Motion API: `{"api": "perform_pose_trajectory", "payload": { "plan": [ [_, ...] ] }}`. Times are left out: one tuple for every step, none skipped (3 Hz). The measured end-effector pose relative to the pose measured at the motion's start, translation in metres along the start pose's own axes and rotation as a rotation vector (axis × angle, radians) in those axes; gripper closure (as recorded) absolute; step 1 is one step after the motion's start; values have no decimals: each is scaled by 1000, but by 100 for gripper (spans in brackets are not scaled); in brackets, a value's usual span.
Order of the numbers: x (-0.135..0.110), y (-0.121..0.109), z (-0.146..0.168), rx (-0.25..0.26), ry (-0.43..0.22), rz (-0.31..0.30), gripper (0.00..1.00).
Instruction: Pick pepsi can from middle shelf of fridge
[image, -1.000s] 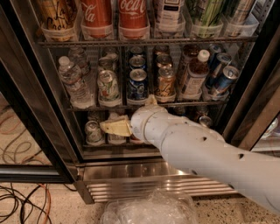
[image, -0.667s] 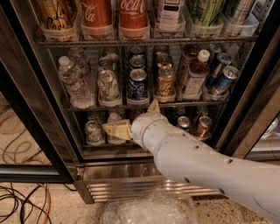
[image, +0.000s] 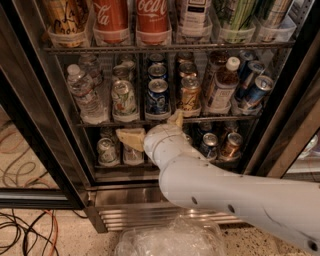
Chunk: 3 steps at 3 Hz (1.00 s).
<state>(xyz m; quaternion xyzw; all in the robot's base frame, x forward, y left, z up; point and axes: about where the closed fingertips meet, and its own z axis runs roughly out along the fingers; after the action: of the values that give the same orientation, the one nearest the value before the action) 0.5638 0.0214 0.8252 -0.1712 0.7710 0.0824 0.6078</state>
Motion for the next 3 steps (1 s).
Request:
{"api": "perform_pose_trajectory", "payload": {
  "plan": [
    [0,0,0,0,0,-1,0],
    [0,4,6,3,-29,6,0],
    [-9,4,7,34,-84,4,18]
  ]
}}
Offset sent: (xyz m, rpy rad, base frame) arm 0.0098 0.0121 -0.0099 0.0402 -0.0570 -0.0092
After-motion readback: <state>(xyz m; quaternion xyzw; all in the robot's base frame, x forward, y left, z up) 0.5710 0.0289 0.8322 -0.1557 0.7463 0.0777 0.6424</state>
